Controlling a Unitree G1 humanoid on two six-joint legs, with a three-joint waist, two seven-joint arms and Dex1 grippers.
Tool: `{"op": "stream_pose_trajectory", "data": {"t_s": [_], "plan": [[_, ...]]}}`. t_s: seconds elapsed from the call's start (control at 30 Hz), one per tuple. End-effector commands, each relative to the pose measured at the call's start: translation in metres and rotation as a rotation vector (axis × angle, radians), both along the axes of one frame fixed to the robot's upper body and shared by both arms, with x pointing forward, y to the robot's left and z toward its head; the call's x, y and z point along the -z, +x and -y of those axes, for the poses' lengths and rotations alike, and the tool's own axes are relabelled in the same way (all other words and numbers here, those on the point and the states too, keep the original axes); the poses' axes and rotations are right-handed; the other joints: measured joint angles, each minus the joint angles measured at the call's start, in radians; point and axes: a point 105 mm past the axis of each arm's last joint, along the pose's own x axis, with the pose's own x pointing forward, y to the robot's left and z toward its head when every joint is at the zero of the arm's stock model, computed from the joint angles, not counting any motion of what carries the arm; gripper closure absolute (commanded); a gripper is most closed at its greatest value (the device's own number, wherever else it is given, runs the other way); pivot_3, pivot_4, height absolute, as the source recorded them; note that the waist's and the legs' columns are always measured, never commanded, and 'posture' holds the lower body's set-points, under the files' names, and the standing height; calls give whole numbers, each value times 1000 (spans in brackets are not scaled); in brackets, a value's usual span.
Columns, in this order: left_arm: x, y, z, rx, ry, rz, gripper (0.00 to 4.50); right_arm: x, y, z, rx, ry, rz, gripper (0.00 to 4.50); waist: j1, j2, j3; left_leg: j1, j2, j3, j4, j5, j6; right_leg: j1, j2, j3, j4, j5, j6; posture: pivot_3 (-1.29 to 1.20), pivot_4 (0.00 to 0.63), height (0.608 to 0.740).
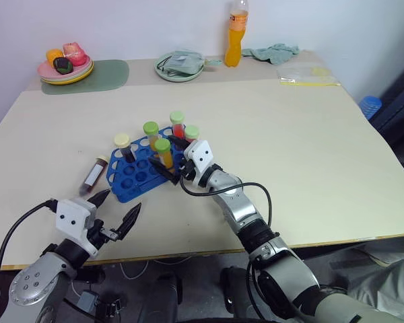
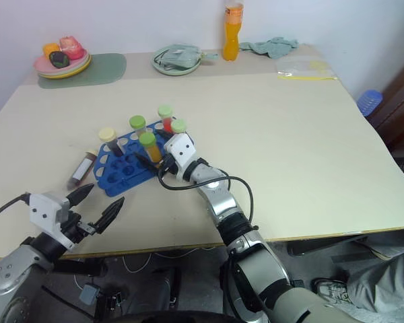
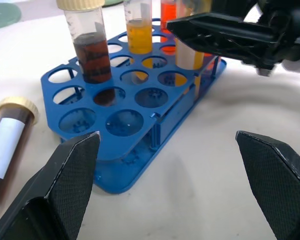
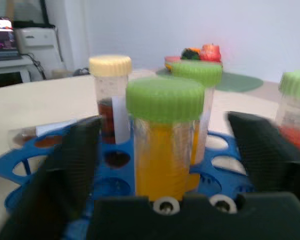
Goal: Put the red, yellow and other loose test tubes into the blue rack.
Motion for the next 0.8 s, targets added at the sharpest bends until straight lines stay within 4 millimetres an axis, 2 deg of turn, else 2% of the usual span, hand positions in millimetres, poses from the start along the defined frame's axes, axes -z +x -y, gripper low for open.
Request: {"op": "stream_pose_trajectory", "data": {"t_s": [0.03, 0.13, 0.2, 0.27, 0.33, 0.43, 0.57, 0.67, 0.8], "plan": [[-14, 4, -19, -76, -32, 10, 0, -46, -15, -2, -56, 70, 146, 45, 0, 0, 0, 0, 0, 0, 0, 0, 0, 0, 0, 0, 0, 0, 0, 0, 150, 740], [-31, 10, -36, -132, -68, 8, 0, -69, -22, 3, -83, 96, 183, 45, 1, 0, 0, 0, 0, -1, 0, 0, 0, 0, 0, -1, 0, 0, 0, 0, 150, 740], [-50, 16, -43, -153, -76, 28, 0, -83, -28, 5, -114, 112, 193, 45, 1, 0, 0, 0, 0, -2, 0, 0, 0, 0, 0, -1, 1, 0, 0, 0, 150, 740], [-61, 24, -55, -197, -67, -7, 0, -92, -34, 9, -145, 113, 193, 45, 3, 0, 0, 0, 0, -3, 0, 0, 0, 0, 0, -1, 0, 0, 0, 0, 150, 740], [-64, 29, -62, -224, -56, -69, 0, -96, -36, 12, -161, 107, 182, 45, 1, 0, 0, 0, 0, -3, 1, 0, 0, 1, 0, -1, 0, 0, 0, 0, 150, 740], [-60, 36, -82, -267, 114, -284, 0, -88, -37, 25, -208, 23, 137, 45, -1, -1, 0, 0, 0, -2, 0, 0, 0, 0, 0, -1, 1, 0, 0, 0, 150, 740], [-56, 42, -99, -247, 161, -608, 0, -64, -47, 44, -278, -159, 102, 45, 0, -1, 1, 0, -1, -2, 0, 0, 0, 1, 1, -2, 1, 0, 1, 0, 150, 740], [-59, 54, -108, -251, 197, -704, 0, -52, -52, 55, -306, -228, 79, 45, -1, 0, 2, 0, -1, -2, -1, 0, 0, 0, 1, -2, 0, -1, 1, 0, 150, 740], [-62, 82, -107, -220, 206, -759, 0, -43, -56, 56, -311, -261, 72, 45, -3, 0, 2, 0, 0, -1, -2, 0, 0, -1, 2, -1, 1, 0, 0, 0, 150, 740]]}}
